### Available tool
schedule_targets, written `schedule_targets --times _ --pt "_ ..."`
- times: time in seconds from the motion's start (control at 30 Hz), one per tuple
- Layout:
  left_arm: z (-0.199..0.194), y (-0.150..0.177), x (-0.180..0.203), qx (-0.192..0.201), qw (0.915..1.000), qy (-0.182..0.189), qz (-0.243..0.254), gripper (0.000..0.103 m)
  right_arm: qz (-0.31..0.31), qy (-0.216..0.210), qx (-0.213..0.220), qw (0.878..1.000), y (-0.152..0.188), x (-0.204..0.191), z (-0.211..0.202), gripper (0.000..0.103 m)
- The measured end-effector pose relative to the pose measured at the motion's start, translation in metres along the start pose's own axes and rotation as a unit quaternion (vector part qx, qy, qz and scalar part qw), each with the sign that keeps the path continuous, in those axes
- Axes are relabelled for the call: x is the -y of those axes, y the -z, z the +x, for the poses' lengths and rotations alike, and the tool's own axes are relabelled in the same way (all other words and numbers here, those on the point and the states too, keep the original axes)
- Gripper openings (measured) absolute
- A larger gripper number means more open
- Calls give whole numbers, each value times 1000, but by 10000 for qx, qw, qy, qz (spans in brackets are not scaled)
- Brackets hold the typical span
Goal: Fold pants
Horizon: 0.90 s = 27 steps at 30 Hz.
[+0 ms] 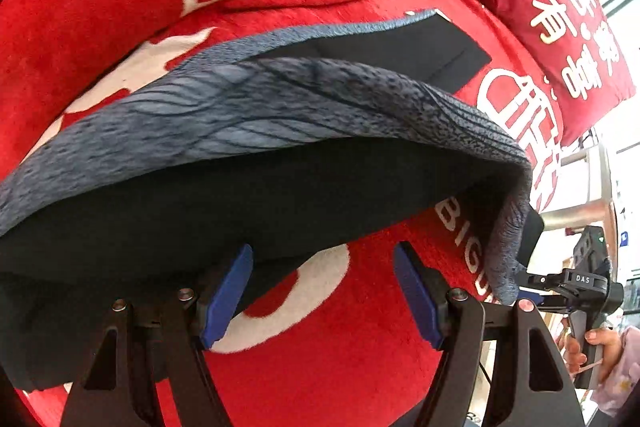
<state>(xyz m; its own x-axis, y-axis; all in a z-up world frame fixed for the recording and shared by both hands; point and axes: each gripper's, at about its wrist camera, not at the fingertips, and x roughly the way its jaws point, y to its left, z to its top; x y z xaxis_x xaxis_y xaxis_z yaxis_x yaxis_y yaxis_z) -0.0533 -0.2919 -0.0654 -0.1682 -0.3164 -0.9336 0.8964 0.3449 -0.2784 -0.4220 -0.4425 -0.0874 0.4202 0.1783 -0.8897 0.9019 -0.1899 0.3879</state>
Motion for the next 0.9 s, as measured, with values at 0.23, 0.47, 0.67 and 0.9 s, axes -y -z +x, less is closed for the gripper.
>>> schedule_targets --times 0.23,0.47,0.67,0.9 --pt "-4 -30 0 27 9995 -156 -257 74 96 -1514 -438 9875 -15 -16 -2 16" --pt "-7 -98 -31 459 9930 -748 -796 74 -1071 -1932 4 9753 -128 -156 -63 17" --pt "-34 -136 -62 874 9836 -1098 -1133 74 -1730 -741 488 9809 -238 -268 -53 48" --pt "-33 -87 -86 393 9743 -1574 -1564 74 -1944 -587 484 9780 -224 -262 -40 64"
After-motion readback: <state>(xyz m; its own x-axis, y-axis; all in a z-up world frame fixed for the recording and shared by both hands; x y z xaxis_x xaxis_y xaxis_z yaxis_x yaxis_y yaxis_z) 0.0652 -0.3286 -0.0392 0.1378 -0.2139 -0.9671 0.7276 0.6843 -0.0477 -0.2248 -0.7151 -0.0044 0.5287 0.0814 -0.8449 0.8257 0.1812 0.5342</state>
